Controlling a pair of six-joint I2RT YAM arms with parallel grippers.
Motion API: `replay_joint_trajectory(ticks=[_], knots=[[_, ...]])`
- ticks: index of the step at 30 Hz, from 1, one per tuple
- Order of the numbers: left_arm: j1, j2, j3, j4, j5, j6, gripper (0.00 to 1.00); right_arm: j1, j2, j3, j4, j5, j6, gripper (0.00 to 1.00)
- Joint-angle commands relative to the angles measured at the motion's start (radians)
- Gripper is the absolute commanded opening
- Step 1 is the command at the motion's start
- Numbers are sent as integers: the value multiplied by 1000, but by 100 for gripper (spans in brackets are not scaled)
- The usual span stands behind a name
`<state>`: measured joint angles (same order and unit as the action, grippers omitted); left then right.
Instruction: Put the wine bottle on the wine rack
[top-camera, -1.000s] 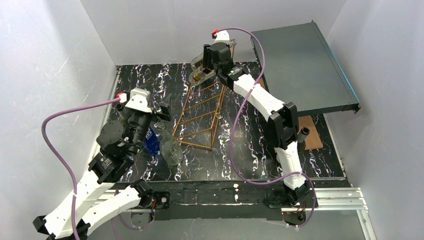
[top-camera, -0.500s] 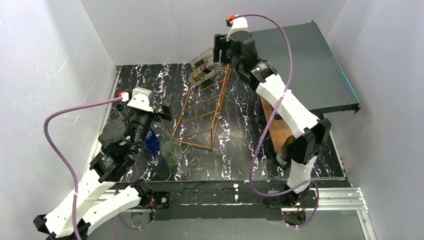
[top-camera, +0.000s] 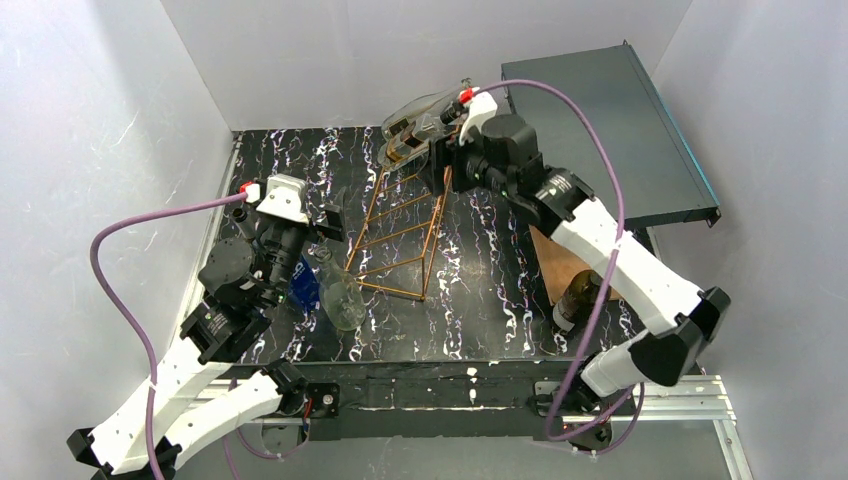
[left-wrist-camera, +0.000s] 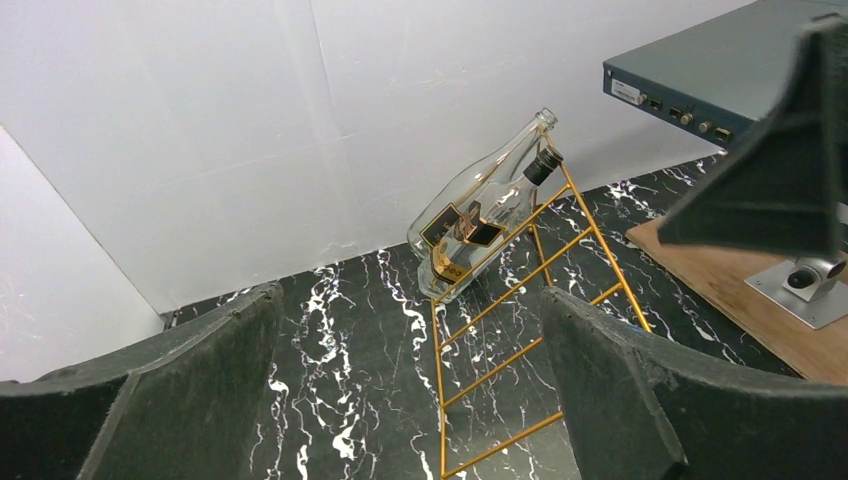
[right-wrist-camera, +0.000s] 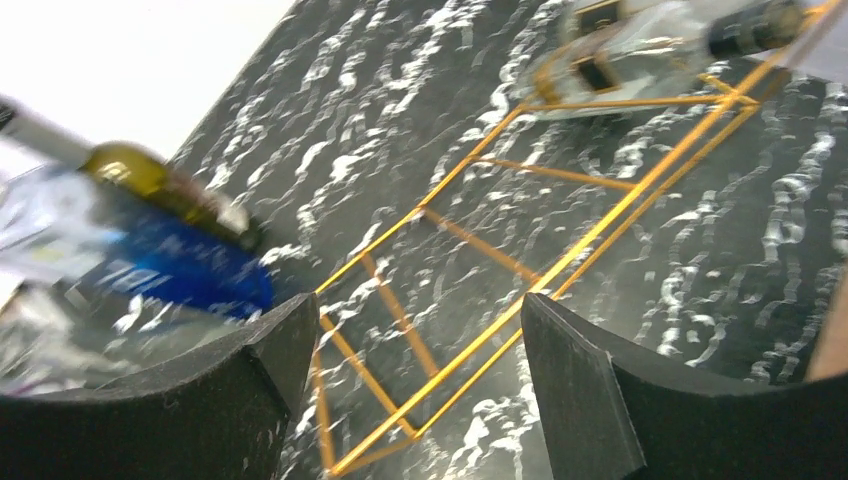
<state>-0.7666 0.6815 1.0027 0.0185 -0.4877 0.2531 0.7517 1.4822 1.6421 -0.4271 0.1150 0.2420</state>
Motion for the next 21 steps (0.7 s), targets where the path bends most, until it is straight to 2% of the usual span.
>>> replay_joint_trajectory(ticks=[1,9,17,21], knots=[[6,-2,-4,31,-22,4,99,73,-115,-78,83,-106,52,84],[6,-32,-3,31,-32,8,99,220,-159,-233,280,-209,69,88],[12,-71,-11,52,-96,42,99,375,-102,-320,488,-164,18,89],[22,-97,-27,85,-131,62,99,431,-48,-305,537,-121,-12,89]])
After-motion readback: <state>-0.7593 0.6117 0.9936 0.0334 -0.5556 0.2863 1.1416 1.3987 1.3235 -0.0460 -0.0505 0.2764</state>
